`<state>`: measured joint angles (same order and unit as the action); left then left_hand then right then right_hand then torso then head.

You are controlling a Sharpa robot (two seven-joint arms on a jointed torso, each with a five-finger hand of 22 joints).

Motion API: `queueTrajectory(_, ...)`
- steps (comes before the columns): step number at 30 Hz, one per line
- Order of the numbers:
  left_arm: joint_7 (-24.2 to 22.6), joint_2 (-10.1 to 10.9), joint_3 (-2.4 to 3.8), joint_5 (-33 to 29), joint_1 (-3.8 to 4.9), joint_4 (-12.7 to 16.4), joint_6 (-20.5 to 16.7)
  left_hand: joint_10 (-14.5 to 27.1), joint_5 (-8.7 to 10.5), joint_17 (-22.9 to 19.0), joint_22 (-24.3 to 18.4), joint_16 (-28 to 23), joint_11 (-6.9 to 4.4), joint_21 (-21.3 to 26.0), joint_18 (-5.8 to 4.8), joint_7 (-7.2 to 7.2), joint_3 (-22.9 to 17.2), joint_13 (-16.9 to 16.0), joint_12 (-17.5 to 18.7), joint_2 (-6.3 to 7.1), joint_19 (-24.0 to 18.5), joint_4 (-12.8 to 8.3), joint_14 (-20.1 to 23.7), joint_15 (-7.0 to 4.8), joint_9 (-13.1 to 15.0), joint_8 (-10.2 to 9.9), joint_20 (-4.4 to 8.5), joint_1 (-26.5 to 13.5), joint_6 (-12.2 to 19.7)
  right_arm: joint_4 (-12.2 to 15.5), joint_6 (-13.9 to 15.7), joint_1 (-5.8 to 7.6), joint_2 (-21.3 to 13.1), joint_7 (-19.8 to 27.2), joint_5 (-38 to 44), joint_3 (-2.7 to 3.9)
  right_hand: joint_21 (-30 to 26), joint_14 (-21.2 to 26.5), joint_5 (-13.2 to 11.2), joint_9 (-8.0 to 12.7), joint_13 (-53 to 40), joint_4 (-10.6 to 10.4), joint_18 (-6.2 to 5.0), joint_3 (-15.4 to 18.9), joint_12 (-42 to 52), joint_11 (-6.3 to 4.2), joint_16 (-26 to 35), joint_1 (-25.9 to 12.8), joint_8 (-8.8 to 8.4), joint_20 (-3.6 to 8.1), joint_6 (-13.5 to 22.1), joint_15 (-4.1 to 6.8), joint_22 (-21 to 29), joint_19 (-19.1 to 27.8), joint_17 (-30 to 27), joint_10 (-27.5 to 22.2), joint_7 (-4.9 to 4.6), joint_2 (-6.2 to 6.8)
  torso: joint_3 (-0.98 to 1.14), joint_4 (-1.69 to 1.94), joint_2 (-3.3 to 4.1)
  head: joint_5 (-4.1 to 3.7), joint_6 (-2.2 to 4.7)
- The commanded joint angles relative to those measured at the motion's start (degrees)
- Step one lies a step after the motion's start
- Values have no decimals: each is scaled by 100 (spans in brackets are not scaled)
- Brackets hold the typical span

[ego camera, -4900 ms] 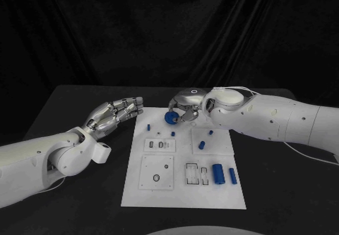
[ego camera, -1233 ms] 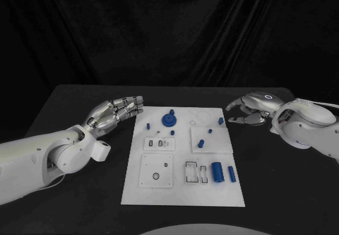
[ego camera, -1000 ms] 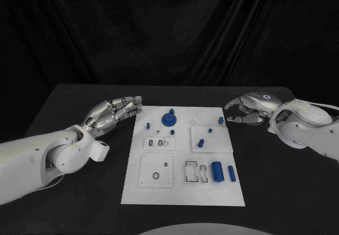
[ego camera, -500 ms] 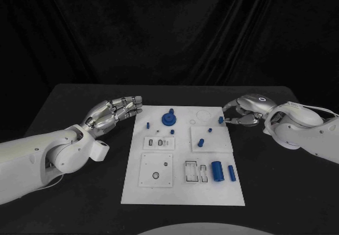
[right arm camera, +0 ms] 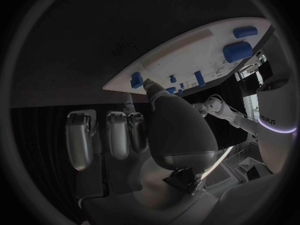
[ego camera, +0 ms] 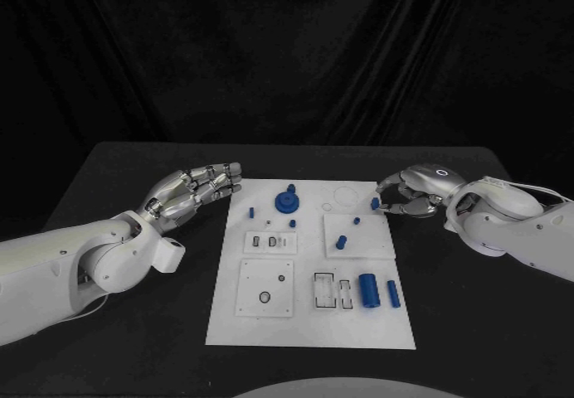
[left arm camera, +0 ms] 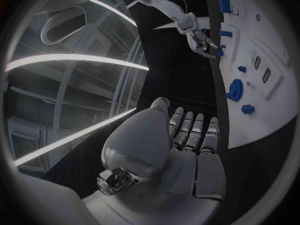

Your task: Assemble the parts on the task board

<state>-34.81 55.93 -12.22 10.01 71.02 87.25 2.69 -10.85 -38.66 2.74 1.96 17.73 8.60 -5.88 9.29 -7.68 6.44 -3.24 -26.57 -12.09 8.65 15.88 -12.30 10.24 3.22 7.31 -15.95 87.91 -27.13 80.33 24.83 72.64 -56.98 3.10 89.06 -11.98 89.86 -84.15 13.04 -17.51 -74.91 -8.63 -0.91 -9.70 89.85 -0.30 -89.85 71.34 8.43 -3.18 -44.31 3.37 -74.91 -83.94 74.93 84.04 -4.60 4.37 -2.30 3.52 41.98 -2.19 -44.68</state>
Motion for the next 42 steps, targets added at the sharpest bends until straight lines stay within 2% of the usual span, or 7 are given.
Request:
queueTrajectory(1, -39, -7, 3, 35, -11, -2, 115, -6, -25, 2, 2, -4, 27, 20, 74, -19, -31, -8, -19, 11, -5, -8, 23, 20, 6, 39, -44, 55, -13, -32, -19, -14, 23, -87, -8, 4, 14, -585, -53, -10, -1509, -30, 91, 7, 15, 29, -15, 14, 24, -1, 10, -14, -1509, -606, 1507, 596, -39, 34, -1, -1, 1, -14, -6)
queueTrajectory(6, -30, -15, 3, 35, -11, -8, 131, -6, -25, 2, 2, -4, 27, 20, 74, -19, -31, -8, -19, 11, -5, -8, 23, 20, 6, 39, -44, 55, -13, -85, -57, -28, 78, -113, -8, 4, 14, -585, -58, -12, -1509, -33, 91, 8, 15, 32, -15, 19, 28, -2, 11, -16, -1509, -606, 1507, 596, -43, 31, 0, 0, 0, -9, 2)
queueTrajectory(18, 8, -12, 3, 35, -13, -10, 168, -5, -26, 2, 2, -4, 30, 21, 74, -22, -39, -7, -15, 13, -6, -10, 24, 21, 5, 37, -44, 58, -7, -217, -68, -86, 205, -92, -8, 5, 14, -585, 321, -65, -1509, -27, 91, -4, 15, 53, -15, 154, 146, -24, -21, -36, -1509, -606, 1507, 596, -62, -5, 0, -4, 0, 7, -11)
queueTrajectory(28, 28, -15, 3, 35, -15, -16, 186, -5, -26, 2, 2, -4, 30, 21, 74, -22, -39, -7, -15, 13, -6, -10, 24, 21, 5, 37, -44, 58, -7, -291, -54, -108, 269, -62, -8, 5, 14, -585, 766, -201, -1509, 7, 91, -30, 15, 44, -15, 245, 434, -19, -119, -29, -1509, -606, 1507, 596, -51, -24, -1, 1, 2, 0, -25)
queueTrajectory(42, 47, -17, 3, 35, -17, -19, 205, -8, -27, 2, 1, -4, 38, 23, 73, -26, -52, -7, -20, 16, -8, -14, 24, 24, 5, 37, -45, 63, -5, -382, -34, -130, 351, -32, -8, 5, 14, -585, 838, -272, -1509, 30, 91, -61, 15, 37, -15, 286, 578, -15, -177, -23, -1509, -606, 1507, 596, -42, -67, 2, -5, 2, 11, -38)
